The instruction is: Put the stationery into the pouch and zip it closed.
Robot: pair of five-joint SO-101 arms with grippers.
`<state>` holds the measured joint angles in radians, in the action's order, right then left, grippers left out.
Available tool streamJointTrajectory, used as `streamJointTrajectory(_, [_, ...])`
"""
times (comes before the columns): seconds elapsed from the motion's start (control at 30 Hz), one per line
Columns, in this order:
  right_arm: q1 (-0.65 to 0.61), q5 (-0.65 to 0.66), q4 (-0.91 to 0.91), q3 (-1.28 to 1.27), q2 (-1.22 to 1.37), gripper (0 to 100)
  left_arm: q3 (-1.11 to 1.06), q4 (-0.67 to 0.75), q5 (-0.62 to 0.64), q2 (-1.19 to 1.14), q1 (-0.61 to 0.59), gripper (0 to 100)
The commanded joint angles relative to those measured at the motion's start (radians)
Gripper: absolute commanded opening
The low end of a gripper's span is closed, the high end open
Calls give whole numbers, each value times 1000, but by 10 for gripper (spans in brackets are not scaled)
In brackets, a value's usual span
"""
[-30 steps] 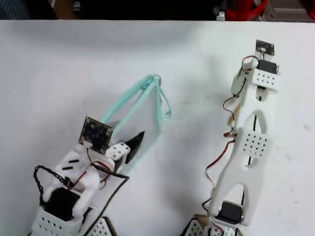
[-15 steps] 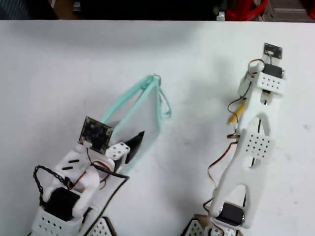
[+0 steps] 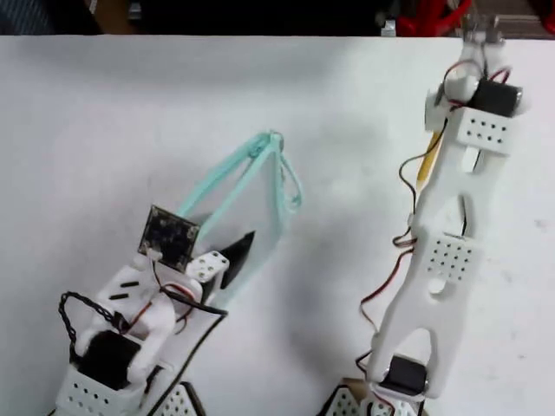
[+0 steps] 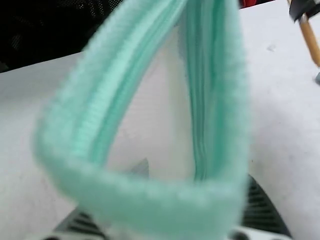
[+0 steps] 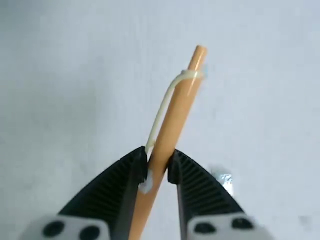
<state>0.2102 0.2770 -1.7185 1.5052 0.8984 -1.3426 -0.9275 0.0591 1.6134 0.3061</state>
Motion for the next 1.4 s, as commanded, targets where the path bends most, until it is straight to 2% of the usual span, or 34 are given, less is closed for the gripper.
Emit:
streamJointTrajectory(0.0, [-33,34,-7,43,-216,16,29,-29,8,7,5,270])
streamJointTrajectory(0.2, [-140,32,-8,-110,-550,16,55,-66,5,7,5,277])
streamJointTrajectory(0.33, [-252,-57,-8,-436,-855,16,55,-66,5,7,5,276])
streamJointTrajectory(0.43, [-400,-81,-1,-720,-1118,17,55,-63,6,7,5,272])
streamJointTrajectory(0.57, [-650,-80,173,-980,-1429,17,55,-61,5,7,7,271])
streamJointTrajectory(0.67, [-771,-80,367,-1132,-1589,17,55,-61,5,7,7,271])
streamJointTrajectory(1.07, [-964,-80,797,-1511,-1664,17,54,-58,5,7,7,271])
streamJointTrajectory(1.23, [-972,-80,952,-1643,-1664,17,54,-58,5,7,7,271])
streamJointTrajectory(1.37, [-974,-80,1010,-1740,-1664,17,54,-58,3,7,7,271])
